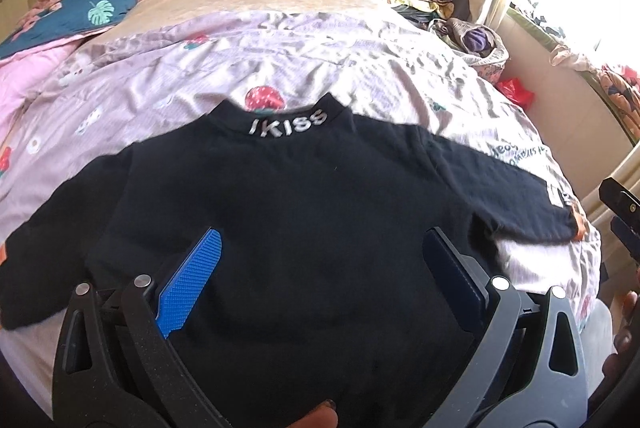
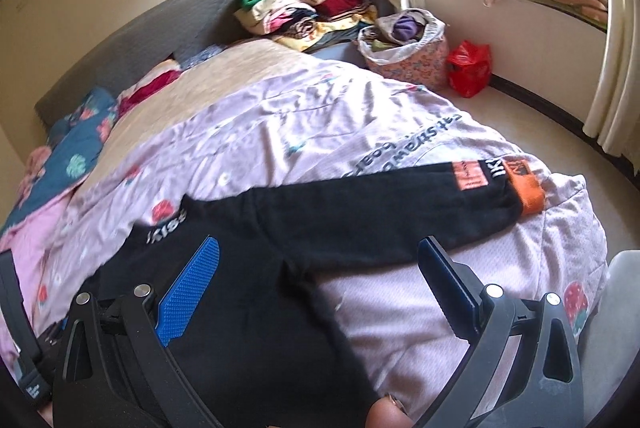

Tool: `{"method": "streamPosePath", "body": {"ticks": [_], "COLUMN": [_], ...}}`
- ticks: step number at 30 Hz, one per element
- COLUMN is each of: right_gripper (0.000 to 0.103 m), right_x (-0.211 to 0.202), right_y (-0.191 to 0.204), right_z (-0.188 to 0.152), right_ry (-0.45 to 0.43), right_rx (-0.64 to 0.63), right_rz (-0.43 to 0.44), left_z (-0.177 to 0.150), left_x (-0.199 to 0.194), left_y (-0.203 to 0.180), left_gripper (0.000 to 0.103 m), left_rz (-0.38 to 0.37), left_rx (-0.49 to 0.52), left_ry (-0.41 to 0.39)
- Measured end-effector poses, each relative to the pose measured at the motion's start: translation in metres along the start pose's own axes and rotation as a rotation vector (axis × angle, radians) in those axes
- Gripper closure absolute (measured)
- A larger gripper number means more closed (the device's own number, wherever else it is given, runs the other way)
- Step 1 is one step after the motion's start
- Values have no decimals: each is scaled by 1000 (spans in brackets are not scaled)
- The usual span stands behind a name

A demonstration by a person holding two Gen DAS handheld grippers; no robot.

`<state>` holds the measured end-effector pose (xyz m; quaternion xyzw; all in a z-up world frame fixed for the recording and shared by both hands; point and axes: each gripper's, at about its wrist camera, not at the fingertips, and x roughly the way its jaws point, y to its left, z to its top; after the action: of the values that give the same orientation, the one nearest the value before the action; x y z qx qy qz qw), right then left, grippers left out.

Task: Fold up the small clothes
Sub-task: 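Move the right tool to the orange-cuffed sleeve end and grasp the cuff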

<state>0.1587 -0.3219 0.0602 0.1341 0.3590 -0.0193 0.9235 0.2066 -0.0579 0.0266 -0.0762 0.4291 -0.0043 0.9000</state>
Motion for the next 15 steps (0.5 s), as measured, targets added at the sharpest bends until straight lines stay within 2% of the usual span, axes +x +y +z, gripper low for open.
{"method": "streamPosePath", "body": {"ticks": [8, 15], "right_gripper": [4, 4], "right_x": [22, 49], "right_y": [-38, -81], "right_z": [38, 41], "right_ry": [-28, 2], "right_rx": [95, 175], "right_rz": [-45, -93], "left_z": [23, 33], "left_x": [25, 50], "left_y": [-24, -46], "left_gripper": [8, 8], "left_rz": [-6, -6], "left_rx": [19, 38], "left_ry": [9, 29]}}
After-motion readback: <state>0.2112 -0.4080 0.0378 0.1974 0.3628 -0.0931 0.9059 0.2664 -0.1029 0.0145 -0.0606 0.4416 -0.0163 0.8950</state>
